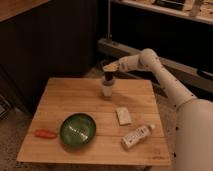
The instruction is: Place the eraser in the ceramic cup
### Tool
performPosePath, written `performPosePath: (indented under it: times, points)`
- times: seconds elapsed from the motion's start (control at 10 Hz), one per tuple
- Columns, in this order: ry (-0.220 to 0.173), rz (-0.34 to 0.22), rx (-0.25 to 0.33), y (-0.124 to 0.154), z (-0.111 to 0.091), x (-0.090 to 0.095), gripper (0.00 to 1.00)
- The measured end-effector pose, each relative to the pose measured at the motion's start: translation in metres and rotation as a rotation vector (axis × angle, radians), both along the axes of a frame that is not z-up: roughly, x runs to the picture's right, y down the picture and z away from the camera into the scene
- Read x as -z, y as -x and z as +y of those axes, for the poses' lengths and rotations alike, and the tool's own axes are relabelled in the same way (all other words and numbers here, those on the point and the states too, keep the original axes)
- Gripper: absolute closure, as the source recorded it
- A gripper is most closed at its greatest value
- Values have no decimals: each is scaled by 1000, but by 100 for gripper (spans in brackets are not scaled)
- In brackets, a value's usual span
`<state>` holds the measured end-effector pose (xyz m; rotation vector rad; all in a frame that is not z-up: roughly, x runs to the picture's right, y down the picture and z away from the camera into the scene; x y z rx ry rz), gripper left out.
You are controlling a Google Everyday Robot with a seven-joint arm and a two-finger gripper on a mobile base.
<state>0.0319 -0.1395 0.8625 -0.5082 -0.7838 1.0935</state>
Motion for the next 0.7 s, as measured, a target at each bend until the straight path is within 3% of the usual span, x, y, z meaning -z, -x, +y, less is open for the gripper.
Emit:
performPosePath:
  times: [0.3,0.7]
  points:
    - [2,1,2,-1,2,-2,91]
    - [1,1,1,-1,2,-1,52]
